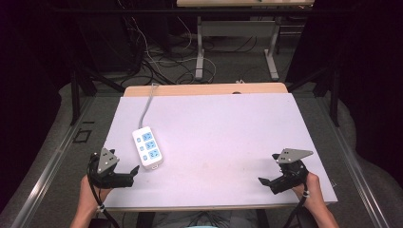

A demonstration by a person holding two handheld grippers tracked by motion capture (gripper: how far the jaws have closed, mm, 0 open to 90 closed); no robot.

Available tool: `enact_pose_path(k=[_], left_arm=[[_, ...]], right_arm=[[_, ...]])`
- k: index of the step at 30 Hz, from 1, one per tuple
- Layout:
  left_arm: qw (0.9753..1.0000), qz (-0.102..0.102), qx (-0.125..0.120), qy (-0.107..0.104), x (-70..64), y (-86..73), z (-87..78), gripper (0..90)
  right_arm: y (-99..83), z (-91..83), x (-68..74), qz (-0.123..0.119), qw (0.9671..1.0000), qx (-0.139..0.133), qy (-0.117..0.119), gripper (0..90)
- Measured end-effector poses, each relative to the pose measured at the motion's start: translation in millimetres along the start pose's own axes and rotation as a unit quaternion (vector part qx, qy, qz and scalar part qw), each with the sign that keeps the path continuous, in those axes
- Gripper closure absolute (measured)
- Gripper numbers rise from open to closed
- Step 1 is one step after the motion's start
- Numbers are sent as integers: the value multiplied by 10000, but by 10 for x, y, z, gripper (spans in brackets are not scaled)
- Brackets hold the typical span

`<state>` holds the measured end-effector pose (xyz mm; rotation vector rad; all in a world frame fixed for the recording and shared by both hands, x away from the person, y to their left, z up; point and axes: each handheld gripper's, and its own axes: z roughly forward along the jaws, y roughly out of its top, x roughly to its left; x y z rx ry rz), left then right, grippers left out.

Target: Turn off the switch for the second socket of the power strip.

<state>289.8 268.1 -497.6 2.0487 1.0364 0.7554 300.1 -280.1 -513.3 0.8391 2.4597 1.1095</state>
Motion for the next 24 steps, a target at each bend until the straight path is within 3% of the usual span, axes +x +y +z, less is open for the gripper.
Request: enact_pose_path(k=[7,8,14,16,24], left_arm=[[9999,-55,-55,115,22,51,10,2],[9999,33,-39,158,24,65,5,2],[10000,-42,-34,28,-7,135,58,2],[10000,24,-36,75,-5,162,73,2],[9999,-110,-11,36,36,223,182,2]], right_arm=[[-1,2,1,17,10000,14,-22,0],[2,4,0,14,10000,32,4,0],[-3,16,-2,33,10000,44,-37,0],[-3,16,-6,26,10000,78,-12,0],[-7,30,-7,36,9999,94,-10,0]])
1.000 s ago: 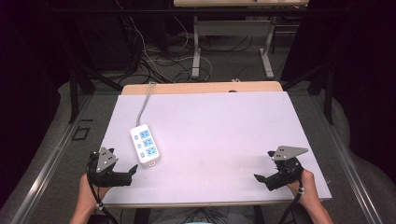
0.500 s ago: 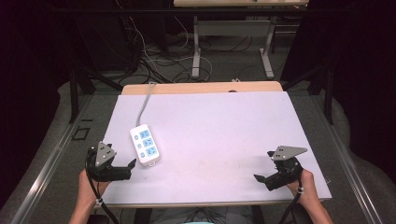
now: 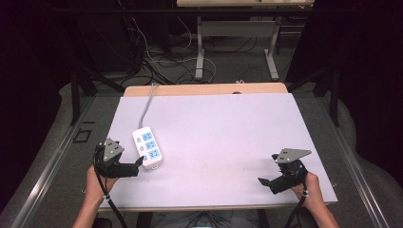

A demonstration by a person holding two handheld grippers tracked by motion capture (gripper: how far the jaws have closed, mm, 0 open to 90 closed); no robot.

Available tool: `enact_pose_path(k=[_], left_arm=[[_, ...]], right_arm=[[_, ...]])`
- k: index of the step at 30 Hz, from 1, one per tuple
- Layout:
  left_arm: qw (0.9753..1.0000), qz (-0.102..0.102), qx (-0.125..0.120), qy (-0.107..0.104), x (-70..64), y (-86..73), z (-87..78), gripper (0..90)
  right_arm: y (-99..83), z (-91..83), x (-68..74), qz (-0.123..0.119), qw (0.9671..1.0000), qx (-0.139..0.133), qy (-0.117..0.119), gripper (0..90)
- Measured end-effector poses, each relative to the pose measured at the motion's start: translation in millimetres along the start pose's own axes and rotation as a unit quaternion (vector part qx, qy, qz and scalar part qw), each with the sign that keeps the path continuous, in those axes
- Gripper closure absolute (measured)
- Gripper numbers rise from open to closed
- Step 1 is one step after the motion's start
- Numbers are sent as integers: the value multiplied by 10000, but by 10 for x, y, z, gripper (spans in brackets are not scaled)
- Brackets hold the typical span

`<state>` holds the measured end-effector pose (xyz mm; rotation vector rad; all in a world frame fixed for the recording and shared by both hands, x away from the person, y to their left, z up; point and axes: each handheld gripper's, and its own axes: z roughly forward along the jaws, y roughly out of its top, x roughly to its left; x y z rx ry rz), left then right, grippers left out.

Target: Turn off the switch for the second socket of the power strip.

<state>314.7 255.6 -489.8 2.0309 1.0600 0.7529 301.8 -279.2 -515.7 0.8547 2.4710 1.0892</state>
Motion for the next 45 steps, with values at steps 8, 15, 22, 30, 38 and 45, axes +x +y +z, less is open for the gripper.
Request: enact_pose_path(k=[8,15,22,30,38,45], left_arm=[[10000,-52,-31,37,88,43,72,2],[9999,-86,-31,85,158,67,128,2],[9998,-169,-19,89,205,94,198,2],[9996,-269,14,66,249,124,266,2],[9994,-343,-12,65,284,160,336,2],[9993,-359,43,29,318,185,398,2]], right_arm=[[-2,1,-12,22,10000,31,29,0],[-4,18,-7,22,10000,-49,21,0],[-3,14,-12,13,10000,54,30,0],[-3,21,-13,-10,10000,73,36,0],[-2,20,-17,-28,9999,114,63,0],[-3,24,-11,15,9999,124,45,0]])
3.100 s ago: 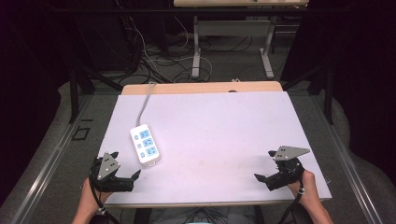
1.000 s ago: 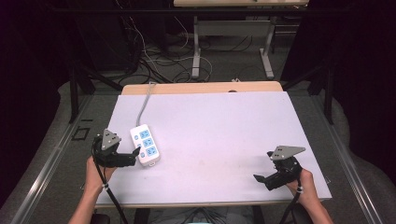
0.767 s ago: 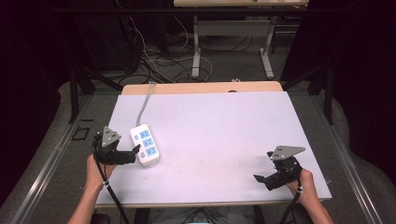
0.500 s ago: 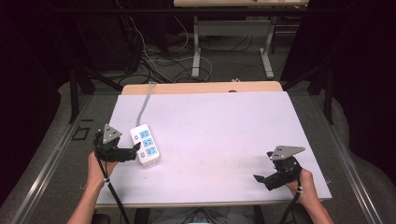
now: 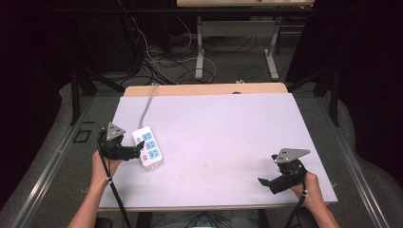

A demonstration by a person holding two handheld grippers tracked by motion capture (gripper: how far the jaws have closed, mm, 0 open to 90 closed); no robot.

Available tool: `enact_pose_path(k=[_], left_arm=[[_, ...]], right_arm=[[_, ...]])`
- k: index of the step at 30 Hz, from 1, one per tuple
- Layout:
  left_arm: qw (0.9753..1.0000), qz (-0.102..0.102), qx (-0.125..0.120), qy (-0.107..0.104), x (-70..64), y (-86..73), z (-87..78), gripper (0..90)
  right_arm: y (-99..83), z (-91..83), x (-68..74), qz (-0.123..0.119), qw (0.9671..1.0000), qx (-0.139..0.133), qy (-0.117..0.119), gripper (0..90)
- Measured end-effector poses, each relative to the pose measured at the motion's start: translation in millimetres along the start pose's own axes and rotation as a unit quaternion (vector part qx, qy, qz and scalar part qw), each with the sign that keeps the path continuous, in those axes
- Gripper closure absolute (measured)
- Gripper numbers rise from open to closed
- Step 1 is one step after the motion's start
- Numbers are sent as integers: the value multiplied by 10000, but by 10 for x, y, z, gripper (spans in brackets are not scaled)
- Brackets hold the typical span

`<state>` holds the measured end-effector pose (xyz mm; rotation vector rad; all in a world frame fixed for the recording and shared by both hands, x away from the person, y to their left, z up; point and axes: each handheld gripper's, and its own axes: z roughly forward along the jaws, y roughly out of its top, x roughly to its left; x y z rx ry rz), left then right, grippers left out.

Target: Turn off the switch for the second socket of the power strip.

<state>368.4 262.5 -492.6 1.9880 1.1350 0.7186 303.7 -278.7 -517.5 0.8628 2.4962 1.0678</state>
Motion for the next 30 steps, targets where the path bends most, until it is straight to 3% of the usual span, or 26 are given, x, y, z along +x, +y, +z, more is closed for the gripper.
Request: enact_pose_path(k=[19,22,23,27,30], left_arm=[[9998,-51,207,-21,34,41,164,17],[9996,-45,277,-8,38,43,184,57],[9996,-36,292,50,39,44,193,133],[9994,-156,300,81,39,37,238,192],[9995,-179,250,64,42,31,246,309]], right_arm=[[1,13,3,-18,10000,54,5,1],[1,13,6,-15,10000,59,-3,1],[1,13,6,-21,10000,64,-11,2],[1,16,5,-50,10000,77,-12,2],[1,18,6,-50,10000,77,-21,2]])
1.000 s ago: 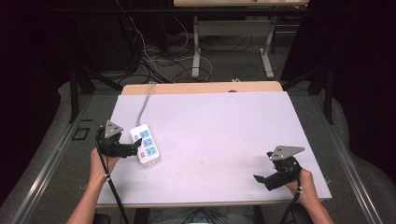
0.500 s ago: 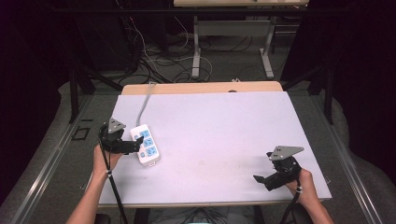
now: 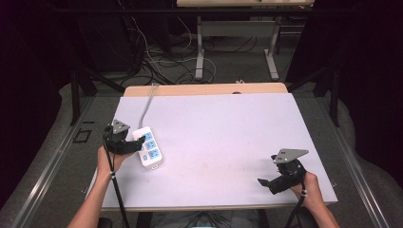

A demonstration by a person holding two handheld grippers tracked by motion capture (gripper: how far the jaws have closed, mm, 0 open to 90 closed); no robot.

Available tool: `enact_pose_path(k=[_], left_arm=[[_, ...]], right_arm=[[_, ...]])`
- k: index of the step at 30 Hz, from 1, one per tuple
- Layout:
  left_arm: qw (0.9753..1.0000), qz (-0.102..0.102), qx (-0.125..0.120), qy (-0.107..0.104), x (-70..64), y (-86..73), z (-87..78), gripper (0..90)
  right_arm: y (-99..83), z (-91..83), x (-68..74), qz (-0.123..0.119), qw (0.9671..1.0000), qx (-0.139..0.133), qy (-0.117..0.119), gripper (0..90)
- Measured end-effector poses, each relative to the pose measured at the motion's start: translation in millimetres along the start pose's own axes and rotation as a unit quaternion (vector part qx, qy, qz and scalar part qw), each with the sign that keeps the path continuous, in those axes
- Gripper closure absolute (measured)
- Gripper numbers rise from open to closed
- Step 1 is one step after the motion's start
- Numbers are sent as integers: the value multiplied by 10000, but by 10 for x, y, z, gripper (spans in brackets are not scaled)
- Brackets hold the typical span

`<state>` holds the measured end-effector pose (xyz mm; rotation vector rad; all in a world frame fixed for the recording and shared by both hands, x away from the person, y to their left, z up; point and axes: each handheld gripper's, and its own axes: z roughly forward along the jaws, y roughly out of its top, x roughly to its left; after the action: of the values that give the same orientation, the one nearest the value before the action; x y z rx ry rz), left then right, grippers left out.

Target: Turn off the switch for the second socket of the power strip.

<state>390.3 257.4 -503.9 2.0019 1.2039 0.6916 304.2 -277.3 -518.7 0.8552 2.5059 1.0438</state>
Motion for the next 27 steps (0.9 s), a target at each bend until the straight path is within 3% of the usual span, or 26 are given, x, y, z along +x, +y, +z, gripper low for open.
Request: enact_pose_path(k=[3,12,17,21,27], left_arm=[[9999,43,-79,-98,13,-3,-23,464],[9997,24,-155,-180,0,-26,-24,678],[9994,130,-145,-275,-22,-50,-10,828],[9993,184,-159,-292,-38,-59,6,896],[9991,247,-86,-336,-33,-70,12,900]], right_arm=[[0,1,3,1,10000,10,3,3],[1,3,8,-17,10000,13,2,4],[0,5,6,-42,10000,4,8,4],[0,3,1,-73,10000,11,22,4],[2,6,6,-76,10000,16,-3,4]])
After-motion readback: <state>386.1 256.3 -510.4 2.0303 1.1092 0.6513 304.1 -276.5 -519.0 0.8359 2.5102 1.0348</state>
